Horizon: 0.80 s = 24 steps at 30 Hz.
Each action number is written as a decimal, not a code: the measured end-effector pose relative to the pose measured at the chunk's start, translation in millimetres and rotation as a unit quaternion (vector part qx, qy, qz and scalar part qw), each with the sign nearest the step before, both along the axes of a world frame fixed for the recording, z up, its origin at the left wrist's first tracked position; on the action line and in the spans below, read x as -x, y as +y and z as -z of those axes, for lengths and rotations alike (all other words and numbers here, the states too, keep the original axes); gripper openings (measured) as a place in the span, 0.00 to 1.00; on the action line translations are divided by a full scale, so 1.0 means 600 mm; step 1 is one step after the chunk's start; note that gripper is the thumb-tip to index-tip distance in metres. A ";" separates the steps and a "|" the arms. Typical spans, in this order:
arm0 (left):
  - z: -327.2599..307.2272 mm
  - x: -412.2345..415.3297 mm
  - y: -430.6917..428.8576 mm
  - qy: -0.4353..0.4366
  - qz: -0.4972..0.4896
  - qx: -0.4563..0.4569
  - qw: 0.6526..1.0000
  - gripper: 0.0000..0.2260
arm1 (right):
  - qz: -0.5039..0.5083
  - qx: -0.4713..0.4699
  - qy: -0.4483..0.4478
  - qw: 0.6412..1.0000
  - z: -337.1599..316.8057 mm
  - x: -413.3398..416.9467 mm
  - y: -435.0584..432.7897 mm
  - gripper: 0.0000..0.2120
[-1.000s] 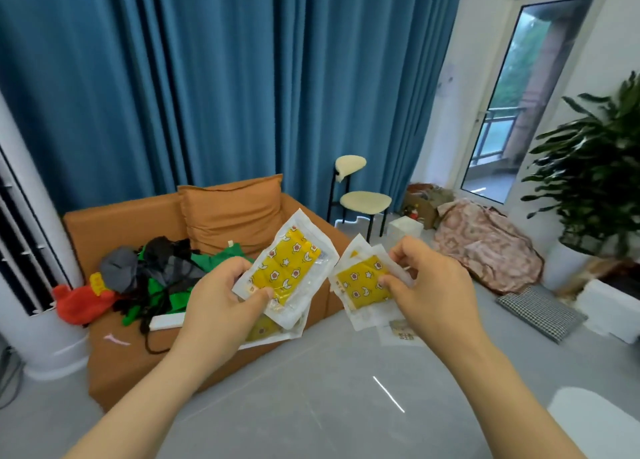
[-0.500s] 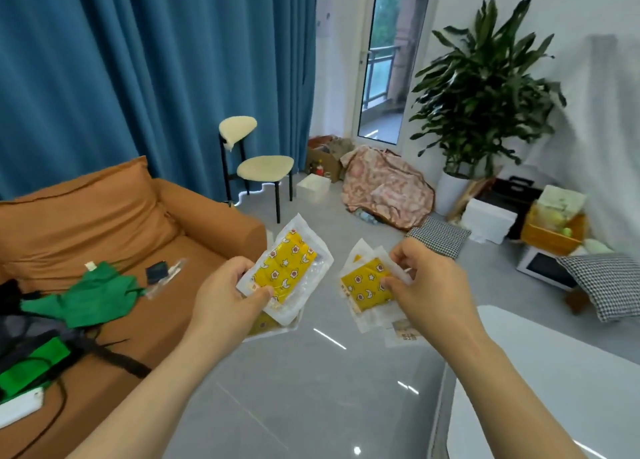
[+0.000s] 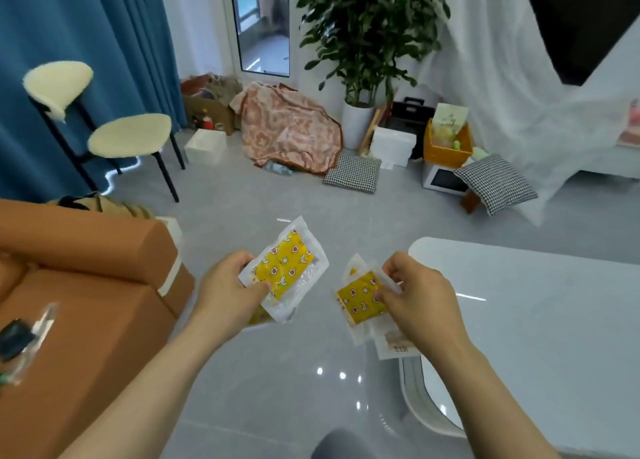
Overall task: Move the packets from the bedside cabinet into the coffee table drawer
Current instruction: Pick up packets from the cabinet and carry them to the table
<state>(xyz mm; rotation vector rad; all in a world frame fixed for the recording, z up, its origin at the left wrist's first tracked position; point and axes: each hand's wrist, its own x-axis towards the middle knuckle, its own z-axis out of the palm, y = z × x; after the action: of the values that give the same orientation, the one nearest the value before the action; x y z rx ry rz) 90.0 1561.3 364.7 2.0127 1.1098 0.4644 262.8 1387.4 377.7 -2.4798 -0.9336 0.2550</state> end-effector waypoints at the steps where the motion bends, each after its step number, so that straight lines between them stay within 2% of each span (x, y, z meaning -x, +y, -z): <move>1: 0.007 -0.019 0.011 0.002 0.015 0.012 1.000 0.06 | 0.014 0.006 0.005 1.000 0.008 -0.010 0.007 0.08; 6: 0.039 -0.135 0.071 0.014 0.075 0.059 0.995 0.09 | 0.074 0.015 0.023 0.997 0.045 -0.085 0.042 0.08; 11: 0.057 -0.279 0.127 0.035 0.108 0.065 0.991 0.07 | 0.117 0.010 0.042 0.992 0.070 -0.201 0.084 0.07; 24: 0.085 -0.633 0.231 0.089 0.217 0.080 0.969 0.09 | 0.210 0.046 0.083 0.973 0.112 -0.470 0.149 0.07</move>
<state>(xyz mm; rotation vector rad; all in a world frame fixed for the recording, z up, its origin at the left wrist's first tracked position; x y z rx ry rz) 470.0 1699.9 313.4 2.1013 0.7459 -0.0307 544.9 1477.0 310.6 -2.6180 -0.3221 0.3588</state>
